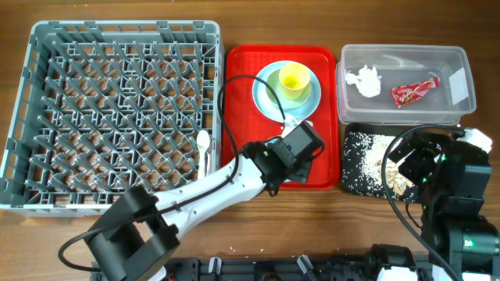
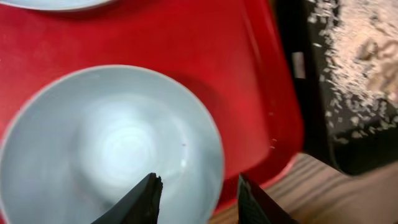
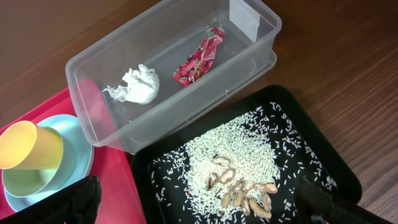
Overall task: Sort waste into correct bins and load items into the dishwasher rack
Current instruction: 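Grasp the bowl rim with the left gripper and lift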
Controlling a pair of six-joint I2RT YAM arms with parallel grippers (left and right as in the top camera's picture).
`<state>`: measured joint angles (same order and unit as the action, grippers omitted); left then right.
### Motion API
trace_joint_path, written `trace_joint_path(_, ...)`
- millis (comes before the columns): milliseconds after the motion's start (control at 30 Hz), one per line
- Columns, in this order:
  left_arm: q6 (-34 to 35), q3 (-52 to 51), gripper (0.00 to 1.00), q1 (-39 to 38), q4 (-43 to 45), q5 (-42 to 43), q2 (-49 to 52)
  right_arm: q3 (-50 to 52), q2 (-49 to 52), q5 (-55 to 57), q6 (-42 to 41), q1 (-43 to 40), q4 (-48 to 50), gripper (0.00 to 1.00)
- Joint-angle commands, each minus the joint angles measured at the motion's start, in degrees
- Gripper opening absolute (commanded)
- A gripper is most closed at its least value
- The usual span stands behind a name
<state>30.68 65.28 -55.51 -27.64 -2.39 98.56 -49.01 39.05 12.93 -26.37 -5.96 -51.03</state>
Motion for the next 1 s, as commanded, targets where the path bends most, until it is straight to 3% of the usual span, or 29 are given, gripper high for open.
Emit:
trace_joint_path(0,-0.5,0.5,0.40,-3.0,-0.3,-4.3,0.8,-0.6,-0.2,0.6,-0.8,-0.3,0.2,1.00)
trace_joint_path(500,-0.5,0.5,0.40,-3.7,-0.3,-4.6,6.5,-0.6,-0.2,0.6,-0.8,-0.3,0.2,1.00)
trace_joint_path(833,-0.5,-0.7,0.31,-3.6,-1.1,-6.7,6.6,-0.6,-0.2,0.6,-0.8,-0.3,0.2,1.00)
trace_joint_path(967,-0.5,-0.7,0.06,-3.6,-1.1,-8.7,6.6,-0.6,-0.2,0.6,-0.8,-0.3,0.2,1.00)
